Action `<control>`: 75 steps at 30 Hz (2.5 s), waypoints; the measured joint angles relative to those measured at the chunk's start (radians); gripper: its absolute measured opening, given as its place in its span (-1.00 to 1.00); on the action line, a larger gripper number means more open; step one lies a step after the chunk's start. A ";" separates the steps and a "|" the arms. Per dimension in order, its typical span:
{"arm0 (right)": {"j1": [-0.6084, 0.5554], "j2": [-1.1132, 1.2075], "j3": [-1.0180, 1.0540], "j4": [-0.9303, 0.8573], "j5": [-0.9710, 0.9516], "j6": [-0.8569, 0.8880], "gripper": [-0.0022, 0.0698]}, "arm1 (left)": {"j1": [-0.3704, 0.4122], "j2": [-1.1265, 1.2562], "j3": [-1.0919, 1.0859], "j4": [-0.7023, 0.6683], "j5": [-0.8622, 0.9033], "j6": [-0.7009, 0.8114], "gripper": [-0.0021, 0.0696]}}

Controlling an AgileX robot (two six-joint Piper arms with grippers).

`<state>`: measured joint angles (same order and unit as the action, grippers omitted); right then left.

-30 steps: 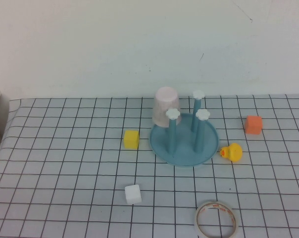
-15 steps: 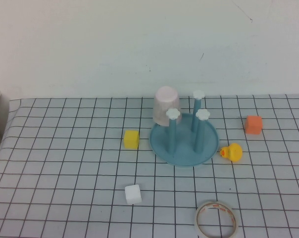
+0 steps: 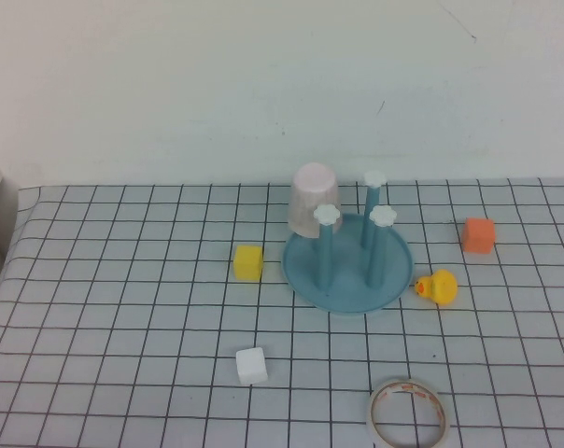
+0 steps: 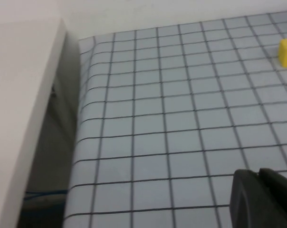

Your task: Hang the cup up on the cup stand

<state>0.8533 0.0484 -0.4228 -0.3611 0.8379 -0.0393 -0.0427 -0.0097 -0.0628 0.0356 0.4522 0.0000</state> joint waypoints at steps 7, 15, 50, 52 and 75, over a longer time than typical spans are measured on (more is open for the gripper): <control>0.000 0.000 0.002 0.000 0.000 0.000 -0.94 | 0.028 -0.004 0.000 0.004 0.018 0.058 -0.94; 0.000 0.000 0.002 0.000 0.000 0.000 -0.94 | 0.028 -0.004 0.000 0.008 0.020 0.069 -0.94; 0.000 0.000 0.002 0.000 0.000 0.000 -0.94 | -0.069 -0.006 0.071 -0.022 -0.110 0.060 -0.94; 0.000 0.000 0.002 0.000 0.000 0.000 -0.94 | -0.064 -0.006 0.071 -0.022 -0.110 0.048 -0.94; 0.000 0.000 0.002 0.000 0.000 0.000 -0.94 | -0.060 -0.006 0.071 -0.024 -0.111 -0.057 -0.94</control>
<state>0.8533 0.0484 -0.4211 -0.3611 0.8379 -0.0393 -0.1027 -0.0154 0.0084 0.0117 0.3416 -0.0568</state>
